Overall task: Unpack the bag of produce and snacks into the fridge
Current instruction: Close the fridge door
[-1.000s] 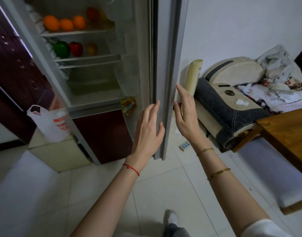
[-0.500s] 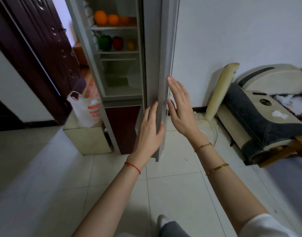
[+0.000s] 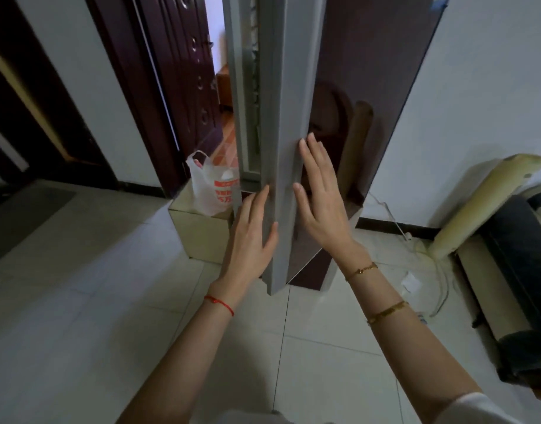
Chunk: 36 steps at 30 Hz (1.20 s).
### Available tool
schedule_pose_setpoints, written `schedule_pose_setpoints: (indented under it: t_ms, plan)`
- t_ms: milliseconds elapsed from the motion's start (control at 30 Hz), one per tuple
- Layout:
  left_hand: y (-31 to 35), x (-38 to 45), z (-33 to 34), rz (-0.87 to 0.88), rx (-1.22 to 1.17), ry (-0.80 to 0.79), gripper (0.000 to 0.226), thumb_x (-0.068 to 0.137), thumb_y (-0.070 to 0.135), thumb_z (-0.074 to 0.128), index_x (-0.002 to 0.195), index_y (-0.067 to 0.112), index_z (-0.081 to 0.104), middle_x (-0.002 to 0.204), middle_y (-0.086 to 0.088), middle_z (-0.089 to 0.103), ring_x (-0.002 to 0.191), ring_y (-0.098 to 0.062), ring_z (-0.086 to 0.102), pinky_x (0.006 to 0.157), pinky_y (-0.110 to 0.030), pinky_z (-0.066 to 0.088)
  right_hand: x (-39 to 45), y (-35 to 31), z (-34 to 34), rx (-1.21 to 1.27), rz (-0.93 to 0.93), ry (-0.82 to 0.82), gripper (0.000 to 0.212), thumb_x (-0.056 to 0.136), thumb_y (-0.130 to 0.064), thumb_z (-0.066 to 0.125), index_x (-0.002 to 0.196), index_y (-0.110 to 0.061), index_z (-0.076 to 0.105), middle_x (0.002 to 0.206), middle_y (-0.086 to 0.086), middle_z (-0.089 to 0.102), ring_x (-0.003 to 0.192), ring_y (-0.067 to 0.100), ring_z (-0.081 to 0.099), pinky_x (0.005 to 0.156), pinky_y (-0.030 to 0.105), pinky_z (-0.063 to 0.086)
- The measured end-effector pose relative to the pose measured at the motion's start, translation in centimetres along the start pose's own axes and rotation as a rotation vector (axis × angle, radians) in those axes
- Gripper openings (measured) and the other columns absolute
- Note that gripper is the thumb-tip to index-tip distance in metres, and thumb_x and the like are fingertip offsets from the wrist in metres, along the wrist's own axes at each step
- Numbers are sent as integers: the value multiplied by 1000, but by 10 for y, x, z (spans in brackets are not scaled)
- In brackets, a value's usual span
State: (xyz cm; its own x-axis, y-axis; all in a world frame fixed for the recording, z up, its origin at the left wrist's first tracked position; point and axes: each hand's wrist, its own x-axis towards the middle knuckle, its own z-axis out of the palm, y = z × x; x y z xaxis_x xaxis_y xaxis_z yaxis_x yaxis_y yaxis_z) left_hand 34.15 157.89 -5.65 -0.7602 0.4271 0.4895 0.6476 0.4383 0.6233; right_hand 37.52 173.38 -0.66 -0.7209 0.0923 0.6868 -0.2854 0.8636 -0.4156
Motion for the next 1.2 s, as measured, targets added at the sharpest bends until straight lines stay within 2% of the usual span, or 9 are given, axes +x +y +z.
schedule_pose_setpoints:
  t_ms: [67, 167, 333, 467, 633, 867, 1033, 1100, 1200]
  plan:
    - [-10, 10, -2, -24, -8, 19, 67, 98, 18, 56, 156, 16, 22, 156, -8, 30, 143, -10, 28, 116, -28, 29, 12, 4, 11, 16, -34, -17, 57, 103, -12, 46, 153, -1, 20, 163, 11, 14, 152, 24, 9, 124, 44, 15]
    - [-28, 26, -6, -59, -11, 38, 69, 96, 15, 56, 156, 15, 22, 155, -9, 31, 143, -22, 35, 115, -45, 37, 30, 9, 27, 27, -66, -38, 57, 103, -10, 46, 153, 0, 20, 163, 12, 14, 152, 23, 9, 124, 39, 13]
    - [-61, 60, -13, -124, 28, 58, 72, 96, 20, 56, 157, 21, 17, 154, -4, 32, 140, -18, 36, 112, -46, 40, 61, 19, 60, 50, -79, -72, 57, 104, -13, 44, 153, -2, 18, 163, 13, 10, 152, 22, 7, 125, 39, 12]
    - [-90, 91, -21, -144, 28, 65, 72, 98, 22, 54, 158, 25, 13, 153, 1, 35, 138, -10, 34, 115, -33, 34, 88, 28, 92, 24, -99, -72, 56, 104, -14, 43, 153, -2, 19, 163, 13, 10, 152, 23, 6, 123, 46, 16]
    - [-132, 136, -30, -124, 12, 54, 72, 99, 19, 54, 158, 26, 13, 149, 3, 39, 135, -4, 34, 107, -17, 27, 126, 39, 136, -48, -94, -21, 57, 103, -12, 46, 153, -2, 21, 163, 14, 13, 152, 23, 8, 121, 49, 20]
    - [-199, 214, -40, -47, -14, -27, 68, 97, 15, 56, 156, 18, 22, 158, 0, 31, 145, -11, 28, 118, -28, 29, 182, 55, 196, -179, -24, 53, 57, 102, -16, 48, 153, -3, 23, 162, 13, 14, 152, 23, 8, 121, 49, 21]
    - [-240, 271, -41, 50, 12, -80, 70, 95, 10, 59, 155, 13, 25, 157, -4, 33, 133, 7, 18, 105, 4, 9, 221, 73, 232, -312, 34, 116, 55, 102, -18, 49, 152, -5, 27, 162, 11, 19, 152, 27, 9, 122, 42, 22]
    - [-254, 292, -40, 64, 1, -109, 70, 95, 11, 59, 155, 14, 23, 157, -3, 32, 137, 1, 22, 107, -1, 11, 235, 82, 242, -396, 53, 134, 54, 103, -20, 46, 152, -7, 28, 161, 9, 21, 151, 26, 13, 120, 45, 26]
    - [-272, 320, -35, 84, -3, -145, 69, 97, 16, 57, 156, 17, 22, 157, 1, 31, 143, -14, 30, 112, -18, 21, 254, 93, 252, -512, 91, 148, 55, 102, -20, 45, 153, -8, 27, 161, 7, 22, 151, 26, 14, 117, 47, 28]
